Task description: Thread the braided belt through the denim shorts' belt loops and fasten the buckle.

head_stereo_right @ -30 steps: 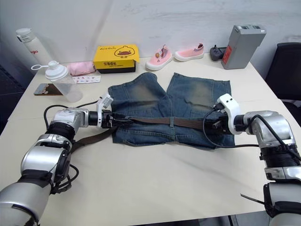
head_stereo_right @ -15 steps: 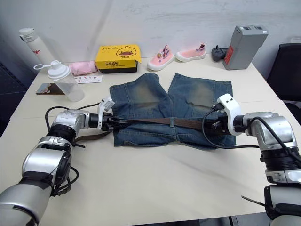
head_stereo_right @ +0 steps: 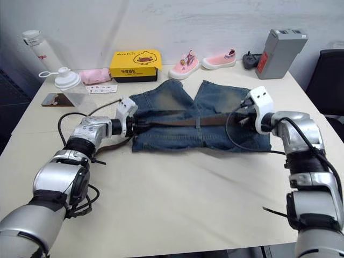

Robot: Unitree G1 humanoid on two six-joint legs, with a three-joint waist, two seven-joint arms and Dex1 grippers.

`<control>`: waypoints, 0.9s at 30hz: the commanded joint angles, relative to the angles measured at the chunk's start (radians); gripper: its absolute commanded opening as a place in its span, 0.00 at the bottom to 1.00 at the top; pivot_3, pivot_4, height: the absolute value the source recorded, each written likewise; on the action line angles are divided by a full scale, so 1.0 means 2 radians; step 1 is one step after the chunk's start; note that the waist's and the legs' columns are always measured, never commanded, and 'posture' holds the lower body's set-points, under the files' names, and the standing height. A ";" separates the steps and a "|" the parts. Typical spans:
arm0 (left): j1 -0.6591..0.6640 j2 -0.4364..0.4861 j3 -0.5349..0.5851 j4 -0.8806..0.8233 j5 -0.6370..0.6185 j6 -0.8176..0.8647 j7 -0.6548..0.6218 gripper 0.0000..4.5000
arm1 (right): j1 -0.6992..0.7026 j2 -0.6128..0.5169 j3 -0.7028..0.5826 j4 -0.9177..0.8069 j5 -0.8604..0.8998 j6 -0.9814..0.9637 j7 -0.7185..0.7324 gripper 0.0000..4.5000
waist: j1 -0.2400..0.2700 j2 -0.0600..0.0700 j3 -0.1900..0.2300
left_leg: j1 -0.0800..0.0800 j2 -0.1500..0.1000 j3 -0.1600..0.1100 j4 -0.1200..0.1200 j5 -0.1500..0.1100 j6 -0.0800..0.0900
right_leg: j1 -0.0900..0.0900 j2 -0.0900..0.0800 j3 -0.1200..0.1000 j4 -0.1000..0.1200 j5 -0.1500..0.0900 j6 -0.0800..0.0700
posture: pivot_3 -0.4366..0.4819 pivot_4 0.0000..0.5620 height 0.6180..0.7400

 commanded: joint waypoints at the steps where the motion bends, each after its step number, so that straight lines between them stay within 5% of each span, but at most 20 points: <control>1: -0.024 0.011 0.033 -0.006 -0.014 -0.066 0.024 0.21 | -0.008 -0.013 -0.040 -0.003 -0.008 -0.056 -0.023 0.00 | 0.000 0.000 0.000 | -0.001 0.000 0.000 0.000 0.000 0.000 | -0.001 0.000 0.000 0.000 0.000 0.000 | 0.48 0.27 1.00; 7: 0.054 0.026 0.060 -0.100 -0.042 -0.180 -0.020 0.21 | 0.102 -0.040 -0.076 -0.163 0.015 -0.060 -0.005 0.00 | -0.001 0.001 -0.001 | -0.001 0.000 0.003 0.000 0.001 0.002 | -0.001 0.000 0.000 0.000 0.000 0.000 | 0.48 0.27 1.00; 10: 0.125 0.031 0.068 -0.217 -0.050 -0.248 -0.014 0.21 | 0.168 -0.040 -0.120 -0.266 0.056 -0.047 0.008 0.00 | -0.001 0.001 -0.001 | 0.000 0.002 0.007 0.000 0.001 0.002 | -0.001 0.000 -0.001 0.000 0.000 0.000 | 0.48 0.27 1.00; 14: 0.324 0.074 0.047 -0.389 0.024 -0.513 -0.011 0.21 | 0.373 -0.102 -0.156 -0.450 0.079 -0.009 0.086 0.00 | 0.000 0.002 -0.001 | -0.001 0.005 0.010 -0.001 0.001 0.002 | -0.002 0.001 0.000 -0.001 0.001 -0.002 | 0.48 0.27 1.00; 17: 0.412 0.111 0.060 -0.389 0.072 -0.630 0.016 0.21 | 0.507 -0.146 -0.160 -0.527 0.050 -0.013 0.106 0.00 | 0.001 0.004 -0.002 | 0.001 0.007 0.014 -0.001 -0.001 0.001 | 0.002 0.002 0.000 -0.003 0.001 -0.002 | 0.48 0.27 1.00; 22: 0.469 0.163 0.041 -0.314 0.160 -0.742 0.042 0.21 | 0.573 -0.164 -0.137 -0.576 0.039 0.035 0.081 0.00 | 0.002 0.003 -0.003 | 0.002 0.008 0.015 0.000 -0.007 -0.002 | 0.003 0.002 -0.001 -0.006 0.002 -0.003 | 0.48 0.27 1.00; 25: 0.467 0.176 0.033 -0.290 0.190 -0.738 0.069 0.21 | 0.560 -0.162 -0.120 -0.566 0.023 0.044 0.053 0.30 | 0.002 0.003 -0.003 | 0.002 0.009 0.015 0.000 -0.006 0.001 | 0.003 0.002 0.000 -0.005 0.002 -0.003 | 0.48 0.27 1.00; 27: 0.464 0.184 0.017 -0.291 0.180 -0.731 0.080 0.33 | 0.561 -0.171 -0.124 -0.566 0.025 0.045 0.064 0.51 | 0.002 0.004 -0.003 | 0.002 0.009 0.015 0.000 -0.006 0.001 | 0.002 0.003 0.000 -0.002 0.002 -0.003 | 0.48 0.27 1.00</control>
